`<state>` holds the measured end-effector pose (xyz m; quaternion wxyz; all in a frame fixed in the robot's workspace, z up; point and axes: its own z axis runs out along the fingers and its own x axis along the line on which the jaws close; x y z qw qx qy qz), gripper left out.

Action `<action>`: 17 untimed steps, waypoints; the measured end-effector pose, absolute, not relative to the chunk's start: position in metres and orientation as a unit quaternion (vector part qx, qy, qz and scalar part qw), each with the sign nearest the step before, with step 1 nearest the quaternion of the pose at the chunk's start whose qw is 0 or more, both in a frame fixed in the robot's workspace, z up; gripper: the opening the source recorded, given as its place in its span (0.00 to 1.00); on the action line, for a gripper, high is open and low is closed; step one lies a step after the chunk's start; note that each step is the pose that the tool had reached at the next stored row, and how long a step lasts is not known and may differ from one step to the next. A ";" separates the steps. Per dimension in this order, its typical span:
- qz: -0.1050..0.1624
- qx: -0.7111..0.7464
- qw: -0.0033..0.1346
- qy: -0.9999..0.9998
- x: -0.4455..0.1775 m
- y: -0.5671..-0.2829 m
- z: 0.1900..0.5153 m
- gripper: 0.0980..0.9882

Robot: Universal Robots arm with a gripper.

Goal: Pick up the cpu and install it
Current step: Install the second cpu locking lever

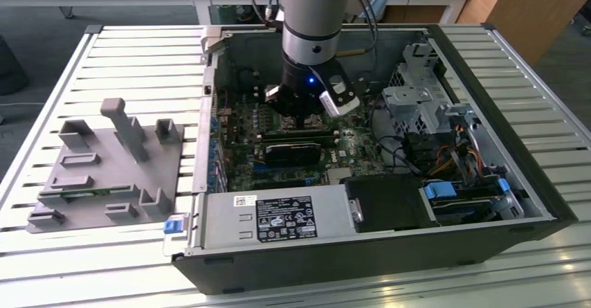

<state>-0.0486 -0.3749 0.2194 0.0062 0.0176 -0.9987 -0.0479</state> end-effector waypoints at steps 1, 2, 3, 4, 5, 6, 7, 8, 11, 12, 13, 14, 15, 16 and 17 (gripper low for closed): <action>-0.051 0.018 0.006 -0.999 -0.050 -0.376 0.219 0.01; -0.054 0.018 0.006 -0.998 -0.052 -0.376 0.219 0.01; -0.056 0.018 0.006 -0.998 -0.054 -0.376 0.219 0.01; -0.057 0.018 0.006 -0.998 -0.055 -0.377 0.219 0.01; -0.059 0.018 0.006 -0.998 -0.057 -0.377 0.219 0.01; -0.059 0.018 0.006 -0.998 -0.058 -0.377 0.219 0.01; -0.059 0.018 0.006 -0.998 -0.059 -0.377 0.218 0.01; -0.060 0.018 0.006 -0.998 -0.059 -0.378 0.217 0.01; -0.061 0.018 0.006 -0.998 -0.059 -0.378 0.213 0.01; -0.061 0.018 0.006 -0.998 -0.059 -0.378 0.213 0.01; -0.062 0.018 0.006 -0.998 -0.059 -0.378 0.213 0.01; -0.062 0.018 0.006 -0.998 -0.059 -0.378 0.213 0.01; -0.062 0.018 0.006 -0.998 -0.059 -0.378 0.213 0.01; -0.062 0.018 0.006 -0.998 -0.059 -0.378 0.213 0.01; -0.062 0.018 0.006 -0.998 -0.059 -0.378 0.213 0.01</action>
